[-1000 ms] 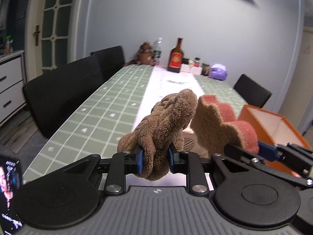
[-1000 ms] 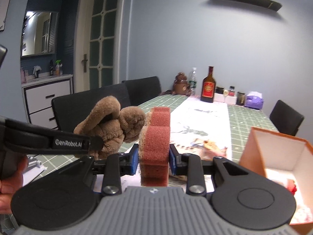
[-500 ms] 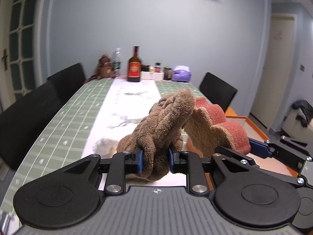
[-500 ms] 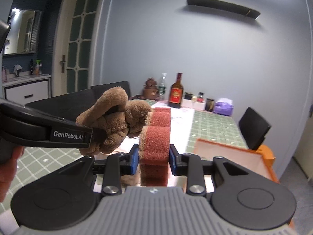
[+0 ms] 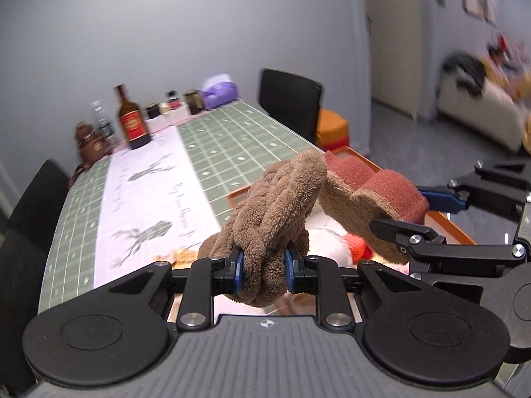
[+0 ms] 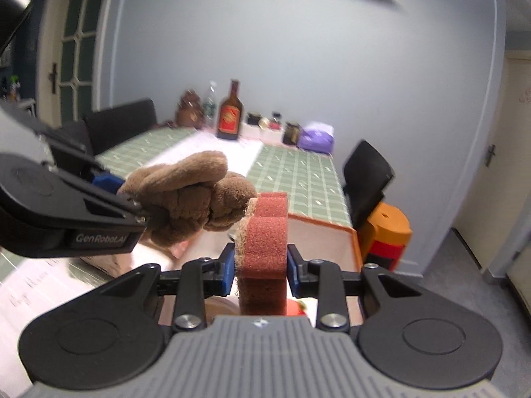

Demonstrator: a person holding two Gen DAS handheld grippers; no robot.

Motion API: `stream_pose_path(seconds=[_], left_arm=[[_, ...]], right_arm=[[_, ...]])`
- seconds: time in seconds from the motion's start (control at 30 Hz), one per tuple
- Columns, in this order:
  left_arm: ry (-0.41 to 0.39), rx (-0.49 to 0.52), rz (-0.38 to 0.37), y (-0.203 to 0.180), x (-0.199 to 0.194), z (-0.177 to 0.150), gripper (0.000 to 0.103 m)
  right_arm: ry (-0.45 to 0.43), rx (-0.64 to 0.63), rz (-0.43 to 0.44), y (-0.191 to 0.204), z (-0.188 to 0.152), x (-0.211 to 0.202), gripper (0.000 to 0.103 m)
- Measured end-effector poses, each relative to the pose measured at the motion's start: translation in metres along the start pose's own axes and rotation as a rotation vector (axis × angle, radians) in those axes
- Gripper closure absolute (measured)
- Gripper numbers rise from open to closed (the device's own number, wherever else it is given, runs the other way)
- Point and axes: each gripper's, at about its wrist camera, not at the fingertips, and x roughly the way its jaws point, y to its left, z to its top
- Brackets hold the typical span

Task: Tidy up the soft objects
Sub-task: 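Lift the plush and sponge with both grippers and lower them into the box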

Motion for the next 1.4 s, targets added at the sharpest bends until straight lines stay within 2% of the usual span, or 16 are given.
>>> stream_pose_path(seconds=[0.2, 0.37, 0.6, 0.8, 1.0, 1.07, 1.13, 1.2, 1.23, 1.33, 1.4], left_arm=[[0.081, 0.138, -0.024, -0.029, 0.038, 0.017, 0.077], [0.135, 0.223, -0.028, -0.040, 0.070, 0.019, 0.077], [0.176, 0.335, 0.045, -0.056, 0.106, 0.011, 0.077], [0.225, 0.329, 0.056, -0.057, 0.127, 0.006, 0.077], [0.283, 0.337, 0.020, -0.055, 0.134, 0.000, 0.076], [0.290, 0.352, 0.016, -0.053, 0.135, -0.002, 0.073], [0.295, 0.360, 0.010, -0.051, 0.135, -0.003, 0.064], [0.296, 0.363, 0.002, -0.049, 0.134, -0.005, 0.061], [0.295, 0.364, -0.003, -0.048, 0.133, -0.005, 0.060], [0.274, 0.363, -0.015, -0.044, 0.127, -0.006, 0.054], [0.251, 0.363, -0.009, -0.042, 0.122, -0.005, 0.045]], right_arm=[[0.100, 0.016, -0.004, -0.038, -0.003, 0.025, 0.073], [0.193, -0.018, 0.009, -0.052, -0.007, 0.052, 0.073], [0.271, -0.157, -0.041, -0.043, -0.015, 0.091, 0.073], [0.330, -0.172, -0.035, -0.044, -0.024, 0.111, 0.072], [0.367, -0.152, -0.015, -0.047, -0.025, 0.115, 0.069], [0.372, -0.133, 0.007, -0.048, -0.024, 0.116, 0.067], [0.378, -0.124, 0.016, -0.047, -0.024, 0.117, 0.064], [0.384, -0.121, 0.023, -0.046, -0.023, 0.117, 0.061], [0.384, -0.120, 0.026, -0.045, -0.023, 0.117, 0.056], [0.378, -0.124, 0.021, -0.041, -0.020, 0.115, 0.049], [0.380, -0.135, 0.016, -0.037, -0.019, 0.112, 0.047]])
